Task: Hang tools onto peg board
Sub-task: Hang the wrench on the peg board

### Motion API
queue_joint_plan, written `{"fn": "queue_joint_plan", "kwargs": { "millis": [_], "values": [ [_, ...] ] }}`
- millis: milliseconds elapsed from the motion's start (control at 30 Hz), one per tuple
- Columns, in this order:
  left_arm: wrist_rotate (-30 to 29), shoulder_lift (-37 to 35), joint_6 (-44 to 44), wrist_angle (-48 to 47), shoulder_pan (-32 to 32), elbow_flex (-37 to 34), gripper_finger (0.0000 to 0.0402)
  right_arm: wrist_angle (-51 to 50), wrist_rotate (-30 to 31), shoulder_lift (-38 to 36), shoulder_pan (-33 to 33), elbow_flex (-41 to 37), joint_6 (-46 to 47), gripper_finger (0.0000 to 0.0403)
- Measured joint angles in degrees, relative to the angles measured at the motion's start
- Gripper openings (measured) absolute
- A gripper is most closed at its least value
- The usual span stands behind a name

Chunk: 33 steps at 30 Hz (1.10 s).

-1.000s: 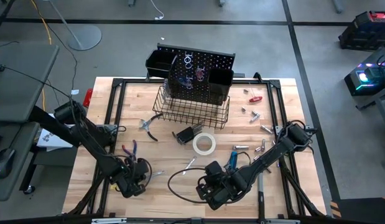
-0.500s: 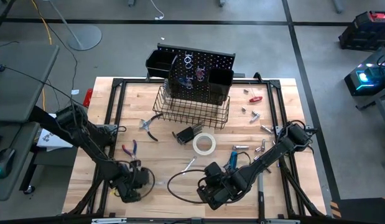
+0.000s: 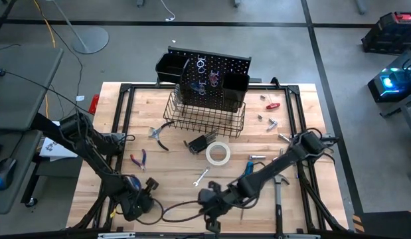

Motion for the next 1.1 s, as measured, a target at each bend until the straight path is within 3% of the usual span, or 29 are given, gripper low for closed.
{"fn": "queue_joint_plan", "kwargs": {
  "millis": [133, 300, 500, 767, 1000, 1100],
  "values": [
    [1.0, 0.2, 5.7, 5.7, -0.1, -0.1, 0.0000, 5.1, -0.7, 2.6, -1.1, 0.0, -1.2, 0.0000],
    [0.8, 0.7, 6.8, 12.1, -0.3, -0.2, 0.0000, 8.4, -1.5, 5.1, -1.7, 0.0, -1.3, 0.0015],
    [-0.3, 3.0, 7.0, 17.5, -0.4, -0.2, 0.0000, 11.4, -7.0, 7.4, -1.2, 0.0, -4.9, 0.0097],
    [-1.3, 8.9, 0.2, 23.3, 0.4, 3.5, 0.0000, 15.9, -7.3, 9.7, -0.5, 0.0, -14.8, 0.0205],
    [-1.8, 15.0, 2.9, 23.4, -0.3, 10.2, 0.0000, 22.1, -7.7, 11.9, -0.8, 0.0, -20.4, 0.0216],
    [-1.6, 16.5, -1.8, 23.6, -0.2, 11.3, 0.0000, 20.8, -8.1, 14.3, -0.8, 3.1, -20.4, 0.0216]
  ]
}}
